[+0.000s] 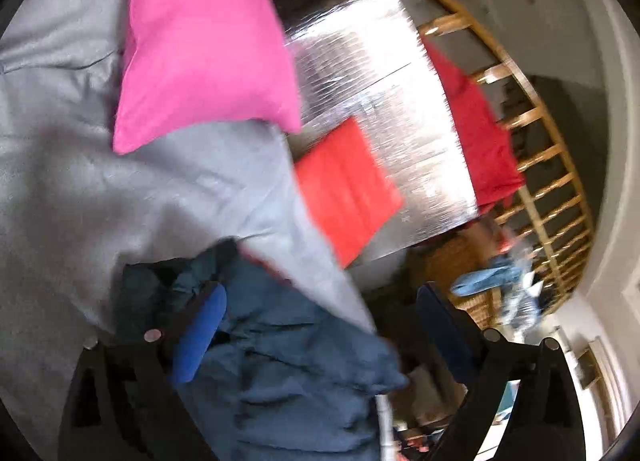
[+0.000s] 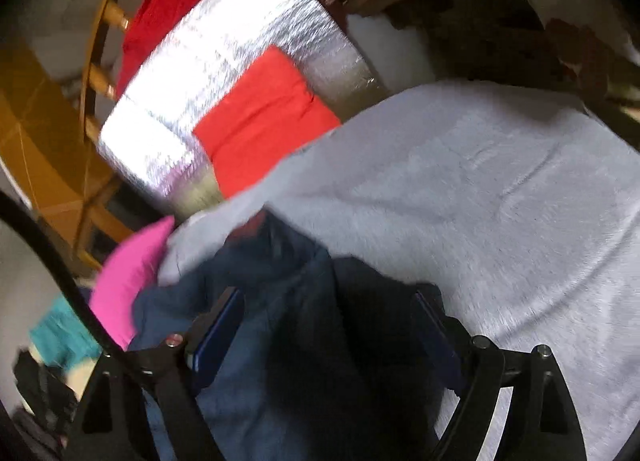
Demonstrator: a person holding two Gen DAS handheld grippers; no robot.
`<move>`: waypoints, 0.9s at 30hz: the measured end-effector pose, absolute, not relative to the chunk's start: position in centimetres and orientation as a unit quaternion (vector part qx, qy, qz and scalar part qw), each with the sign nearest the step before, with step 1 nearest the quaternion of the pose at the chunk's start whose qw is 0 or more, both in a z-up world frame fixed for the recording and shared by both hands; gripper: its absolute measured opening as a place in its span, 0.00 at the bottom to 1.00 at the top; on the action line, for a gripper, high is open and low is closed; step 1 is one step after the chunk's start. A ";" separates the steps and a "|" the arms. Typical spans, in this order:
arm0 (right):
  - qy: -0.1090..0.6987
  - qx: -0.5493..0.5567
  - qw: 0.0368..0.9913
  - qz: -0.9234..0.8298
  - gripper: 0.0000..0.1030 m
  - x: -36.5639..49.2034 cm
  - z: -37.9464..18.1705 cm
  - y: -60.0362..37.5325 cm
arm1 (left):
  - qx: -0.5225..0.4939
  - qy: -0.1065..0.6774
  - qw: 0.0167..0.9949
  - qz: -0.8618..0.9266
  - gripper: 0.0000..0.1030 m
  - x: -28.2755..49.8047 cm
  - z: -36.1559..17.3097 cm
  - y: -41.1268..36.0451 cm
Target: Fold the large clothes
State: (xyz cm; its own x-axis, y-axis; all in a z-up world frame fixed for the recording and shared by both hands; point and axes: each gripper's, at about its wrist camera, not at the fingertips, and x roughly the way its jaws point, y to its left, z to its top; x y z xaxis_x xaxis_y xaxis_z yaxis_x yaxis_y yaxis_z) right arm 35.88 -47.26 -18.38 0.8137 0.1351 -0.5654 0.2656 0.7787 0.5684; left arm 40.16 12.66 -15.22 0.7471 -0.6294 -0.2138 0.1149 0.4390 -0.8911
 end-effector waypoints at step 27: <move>0.333 0.191 0.923 -0.010 0.75 34.8 -14.8 -37.5 | -0.203 0.453 0.868 -0.005 0.96 38.1 -18.4 10.2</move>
State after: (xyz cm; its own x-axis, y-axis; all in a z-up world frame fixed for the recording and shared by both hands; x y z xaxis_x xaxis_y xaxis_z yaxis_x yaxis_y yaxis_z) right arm 34.77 -37.50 -14.80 0.7785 0.1087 -0.6182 0.1459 0.9266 0.3467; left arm 38.11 10.15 -18.43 0.5900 -0.1929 -0.7841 -0.1756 0.9172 -0.3577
